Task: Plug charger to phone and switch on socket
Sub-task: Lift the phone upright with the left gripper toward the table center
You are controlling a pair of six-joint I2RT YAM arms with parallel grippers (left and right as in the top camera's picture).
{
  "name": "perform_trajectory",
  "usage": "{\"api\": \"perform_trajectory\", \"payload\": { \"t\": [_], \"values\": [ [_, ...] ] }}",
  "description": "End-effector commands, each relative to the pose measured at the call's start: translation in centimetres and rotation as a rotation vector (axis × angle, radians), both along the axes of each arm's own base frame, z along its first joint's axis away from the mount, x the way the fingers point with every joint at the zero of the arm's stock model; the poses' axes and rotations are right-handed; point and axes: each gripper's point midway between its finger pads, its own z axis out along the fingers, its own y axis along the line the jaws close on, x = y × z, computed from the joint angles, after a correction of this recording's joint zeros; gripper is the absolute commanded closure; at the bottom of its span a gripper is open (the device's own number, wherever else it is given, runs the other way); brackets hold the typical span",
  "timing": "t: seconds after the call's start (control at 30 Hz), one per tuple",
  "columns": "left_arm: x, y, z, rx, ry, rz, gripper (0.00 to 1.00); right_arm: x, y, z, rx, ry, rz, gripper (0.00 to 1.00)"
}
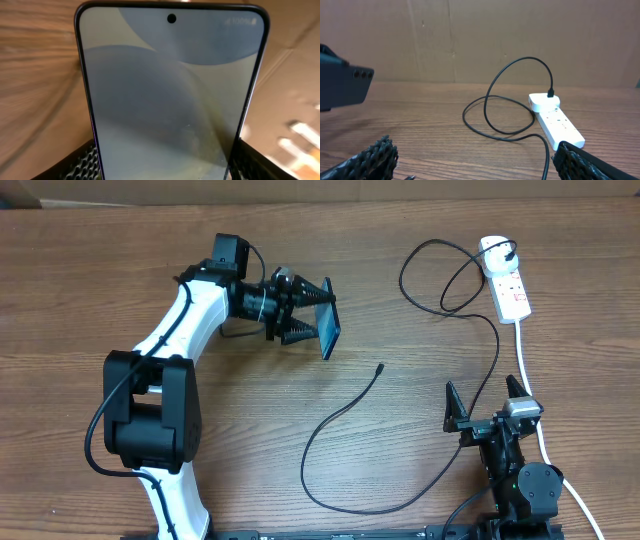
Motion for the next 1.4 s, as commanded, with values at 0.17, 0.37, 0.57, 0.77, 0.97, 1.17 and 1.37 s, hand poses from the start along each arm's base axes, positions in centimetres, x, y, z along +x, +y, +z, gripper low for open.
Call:
{"api": "perform_trajectory", "payload": {
  "t": [0.17,0.37,0.57,0.77,0.97,1.17,1.37],
  "values": [
    [0.9,0.7,3.9,-0.169,0.309,0.061,0.44,0.0,0.0,-0.2,-0.002,-0.003,-0.002,0.00],
    [1.3,1.6,4.6,-0.203,0.420,0.087,0.44,0.0,0.0,-0.2,-0.002,-0.003,-0.002,0.00],
    [1.6,2.6,5.7,-0.257,0.390,0.072,0.48,0.0,0.0,-0.2,-0.002,-0.003,-0.002,0.00],
    [1.7,2.8,5.7,-0.259,0.386,0.075,0.48,0.0,0.0,-0.2,-0.002,-0.003,-0.002,0.00],
    [2.0,2.8,5.2,-0.236,0.365,0.090,0.48,0.0,0.0,-0.2,-0.002,-0.003,-0.002,0.00],
    [2.6,2.9,3.9,-0.167,0.290,0.126,0.49,0.0,0.0,-0.2,-0.002,-0.003,-0.002,0.00],
    [2.7,2.7,3.3,-0.138,0.276,0.137,0.49,0.0,0.0,-0.2,-0.002,-0.003,-0.002,0.00]
  ]
}}
